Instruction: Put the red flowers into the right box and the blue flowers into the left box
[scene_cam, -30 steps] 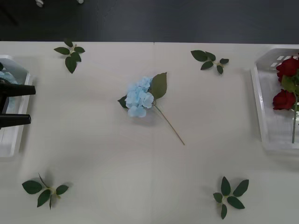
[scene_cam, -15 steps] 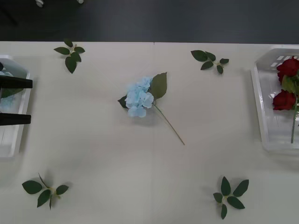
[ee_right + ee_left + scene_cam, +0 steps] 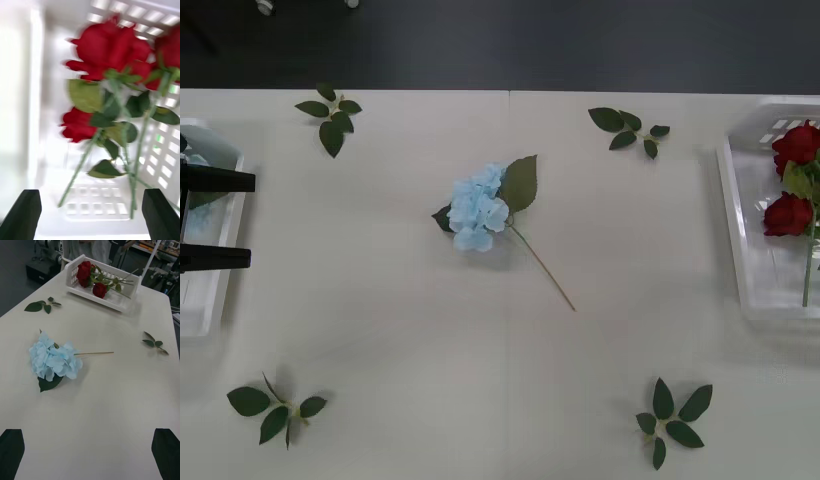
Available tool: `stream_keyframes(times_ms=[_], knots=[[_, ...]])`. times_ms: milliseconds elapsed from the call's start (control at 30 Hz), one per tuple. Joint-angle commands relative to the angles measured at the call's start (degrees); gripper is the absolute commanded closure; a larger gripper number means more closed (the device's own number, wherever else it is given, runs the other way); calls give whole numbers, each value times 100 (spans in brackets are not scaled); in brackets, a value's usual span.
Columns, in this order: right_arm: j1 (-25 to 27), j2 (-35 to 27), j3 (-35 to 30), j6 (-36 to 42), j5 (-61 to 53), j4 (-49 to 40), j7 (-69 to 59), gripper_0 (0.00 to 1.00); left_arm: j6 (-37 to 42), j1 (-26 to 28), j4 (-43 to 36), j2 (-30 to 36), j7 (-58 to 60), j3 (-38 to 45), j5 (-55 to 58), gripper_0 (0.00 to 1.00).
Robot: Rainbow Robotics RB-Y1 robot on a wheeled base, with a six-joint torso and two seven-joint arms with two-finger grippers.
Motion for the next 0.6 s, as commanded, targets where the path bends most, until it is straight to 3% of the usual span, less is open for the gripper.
stream_keyframes(times_ms=[33,333,600], knots=[[-79,360,-123,348,-1,-983,-922,21,53,11,-100,-12,97,20,12,0],[-88,1397,317,550,693,-2530,-2381,21,44,20,-109,-12,97,29,39,0],[-413,1538,2057,-153,1247,-3357,-3796,20,44,20,-100,-12,97,29,48,0]])
